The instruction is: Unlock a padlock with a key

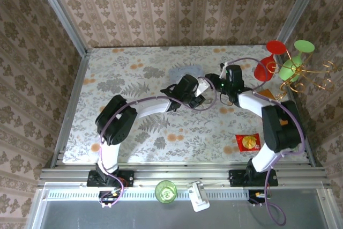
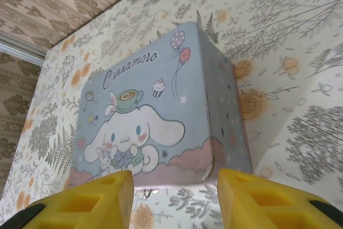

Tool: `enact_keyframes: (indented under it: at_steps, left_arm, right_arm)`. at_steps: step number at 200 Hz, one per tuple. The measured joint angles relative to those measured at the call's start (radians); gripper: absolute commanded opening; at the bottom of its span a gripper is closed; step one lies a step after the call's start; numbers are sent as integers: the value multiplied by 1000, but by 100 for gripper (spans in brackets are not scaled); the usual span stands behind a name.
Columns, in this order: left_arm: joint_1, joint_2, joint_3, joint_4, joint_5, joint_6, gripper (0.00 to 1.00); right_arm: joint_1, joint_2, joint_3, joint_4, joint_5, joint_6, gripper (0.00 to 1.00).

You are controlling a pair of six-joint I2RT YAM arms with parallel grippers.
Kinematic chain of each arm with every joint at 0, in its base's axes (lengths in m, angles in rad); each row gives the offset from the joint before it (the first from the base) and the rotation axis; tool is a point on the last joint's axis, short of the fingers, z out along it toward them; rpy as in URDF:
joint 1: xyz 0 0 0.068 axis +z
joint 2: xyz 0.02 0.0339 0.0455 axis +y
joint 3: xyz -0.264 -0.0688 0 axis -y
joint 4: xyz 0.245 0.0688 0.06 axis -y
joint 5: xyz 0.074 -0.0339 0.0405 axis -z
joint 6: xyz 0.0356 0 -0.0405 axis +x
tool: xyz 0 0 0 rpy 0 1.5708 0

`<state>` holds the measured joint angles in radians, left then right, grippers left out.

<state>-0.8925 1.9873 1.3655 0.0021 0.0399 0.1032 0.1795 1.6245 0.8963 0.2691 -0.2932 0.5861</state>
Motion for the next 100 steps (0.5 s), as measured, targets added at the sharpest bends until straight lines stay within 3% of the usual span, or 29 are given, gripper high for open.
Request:
enact_keyframes:
  at_steps: [30,38,42,45,53,58,60,100]
  left_arm:
    - [2,14,16,19,42,-35,43]
    - [9,-15,-31,49,39,-48,48]
    - [11,-31,-59,61,35,-56,55]
    - [13,-51,-82,63,32,-56,60]
    - [19,-114,-160,85,15,-71,78]
    - [24,-159,-205,90,4,-80,97]
    - [25,-179,-224,97,-1,-84,99]
    - [111,-586,-475,161,-148,-179,100]
  right_arm:
    - [-24,-126,-81,-87,40,-37,51]
    - [-24,-179,-108,-130,50,-53,68]
    - [-24,-203,-117,-148,55,-66,92]
    - [-23,-223,-125,-165,58,-69,99]
    - [-23,-286,-143,-214,71,-97,100]
    - [-22,-323,-152,-241,78,-113,100]
    - [-22,-339,-155,-253,81,-121,100]
    - [-22,-581,-230,-386,163,-245,100]
